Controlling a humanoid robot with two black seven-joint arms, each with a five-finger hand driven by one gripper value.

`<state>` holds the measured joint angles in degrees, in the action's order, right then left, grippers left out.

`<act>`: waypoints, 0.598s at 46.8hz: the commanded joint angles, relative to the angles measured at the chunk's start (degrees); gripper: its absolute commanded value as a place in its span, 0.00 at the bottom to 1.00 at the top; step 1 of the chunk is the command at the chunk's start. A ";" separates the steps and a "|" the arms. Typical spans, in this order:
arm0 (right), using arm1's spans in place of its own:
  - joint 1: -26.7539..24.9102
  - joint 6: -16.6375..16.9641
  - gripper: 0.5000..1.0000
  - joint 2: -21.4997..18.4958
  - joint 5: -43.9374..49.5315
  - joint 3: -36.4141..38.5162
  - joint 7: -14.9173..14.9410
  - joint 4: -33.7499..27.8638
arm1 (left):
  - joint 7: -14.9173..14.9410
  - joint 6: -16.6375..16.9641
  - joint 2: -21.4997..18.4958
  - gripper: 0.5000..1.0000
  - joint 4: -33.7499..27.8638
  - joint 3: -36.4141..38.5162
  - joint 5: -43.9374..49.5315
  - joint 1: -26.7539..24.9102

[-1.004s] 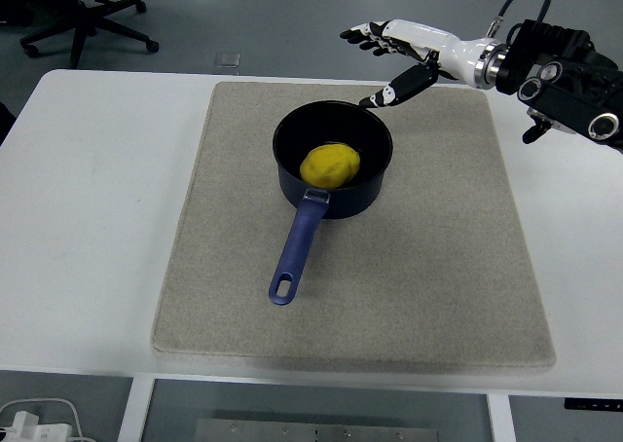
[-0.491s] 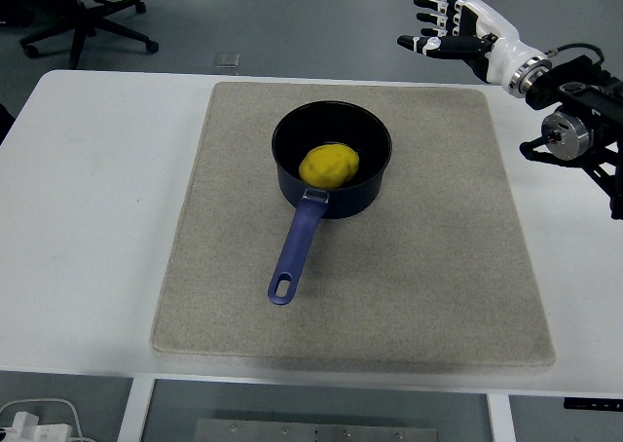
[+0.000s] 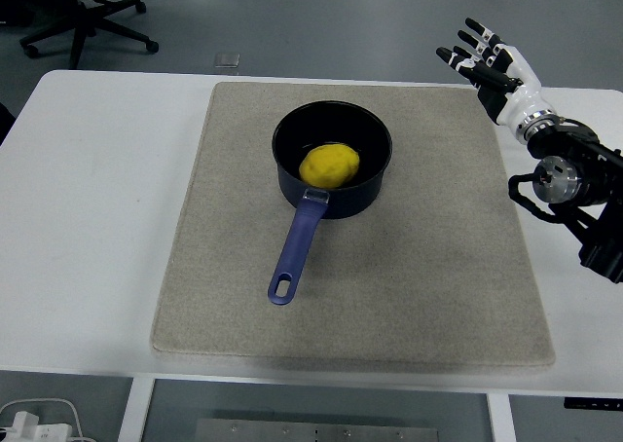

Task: Put the potato in the blue pot

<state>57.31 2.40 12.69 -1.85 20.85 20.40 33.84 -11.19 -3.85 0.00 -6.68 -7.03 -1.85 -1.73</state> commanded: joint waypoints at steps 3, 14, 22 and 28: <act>-2.11 0.06 0.86 -0.38 0.00 2.61 0.52 -0.09 | 0.02 0.07 0.00 0.99 0.00 0.00 0.00 -0.03; -3.69 0.42 0.86 0.14 0.09 3.84 0.60 -0.17 | -0.06 -0.02 0.00 0.99 0.00 0.00 0.00 0.06; -3.69 0.68 0.86 0.50 0.09 3.67 0.60 -2.10 | 0.02 -0.02 0.00 0.99 0.00 0.00 0.00 0.06; -3.78 1.21 0.86 0.06 0.09 3.58 0.52 -3.34 | 0.02 0.07 0.00 0.99 0.00 0.00 0.00 -0.03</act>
<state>53.53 3.25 13.05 -1.76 24.45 21.00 31.11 -11.18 -3.83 0.00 -6.68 -7.03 -1.84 -1.74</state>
